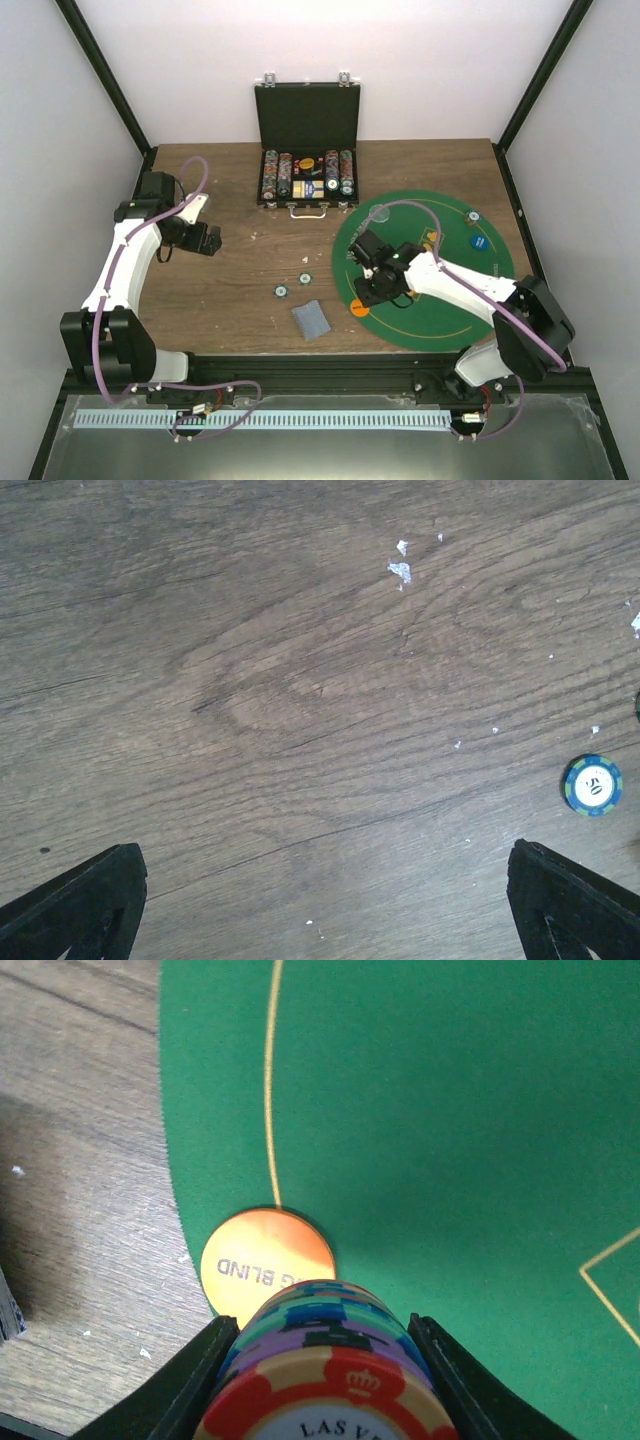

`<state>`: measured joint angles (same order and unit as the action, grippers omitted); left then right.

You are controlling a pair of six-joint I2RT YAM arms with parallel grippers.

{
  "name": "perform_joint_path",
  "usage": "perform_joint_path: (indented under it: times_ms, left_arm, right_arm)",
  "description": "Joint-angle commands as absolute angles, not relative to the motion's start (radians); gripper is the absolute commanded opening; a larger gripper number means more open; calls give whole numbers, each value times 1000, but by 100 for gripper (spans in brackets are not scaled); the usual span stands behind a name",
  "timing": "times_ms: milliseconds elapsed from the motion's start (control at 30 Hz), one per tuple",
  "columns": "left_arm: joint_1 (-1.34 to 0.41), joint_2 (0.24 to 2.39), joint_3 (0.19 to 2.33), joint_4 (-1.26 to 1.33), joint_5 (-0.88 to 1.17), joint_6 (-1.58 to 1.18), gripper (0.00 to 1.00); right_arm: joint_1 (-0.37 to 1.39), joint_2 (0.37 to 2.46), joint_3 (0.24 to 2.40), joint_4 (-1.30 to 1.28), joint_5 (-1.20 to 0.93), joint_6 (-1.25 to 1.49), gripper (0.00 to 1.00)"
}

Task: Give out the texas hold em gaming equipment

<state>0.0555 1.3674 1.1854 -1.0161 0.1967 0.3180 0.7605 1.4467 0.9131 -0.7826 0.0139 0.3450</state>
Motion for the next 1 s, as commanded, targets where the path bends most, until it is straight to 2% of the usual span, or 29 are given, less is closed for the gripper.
perform_joint_path:
  times_ms: [0, 300, 967]
  left_arm:
    - [55, 1363, 1213, -1023, 219, 324, 100]
    - [55, 1387, 1224, -1024, 234, 331, 100]
    - [56, 1408, 1234, -1025, 250, 338, 100]
  right_arm:
    - [744, 1401, 888, -802, 25, 521, 1]
    - [744, 1304, 747, -819, 4, 656, 1]
    - [759, 1270, 586, -592, 80, 719, 1]
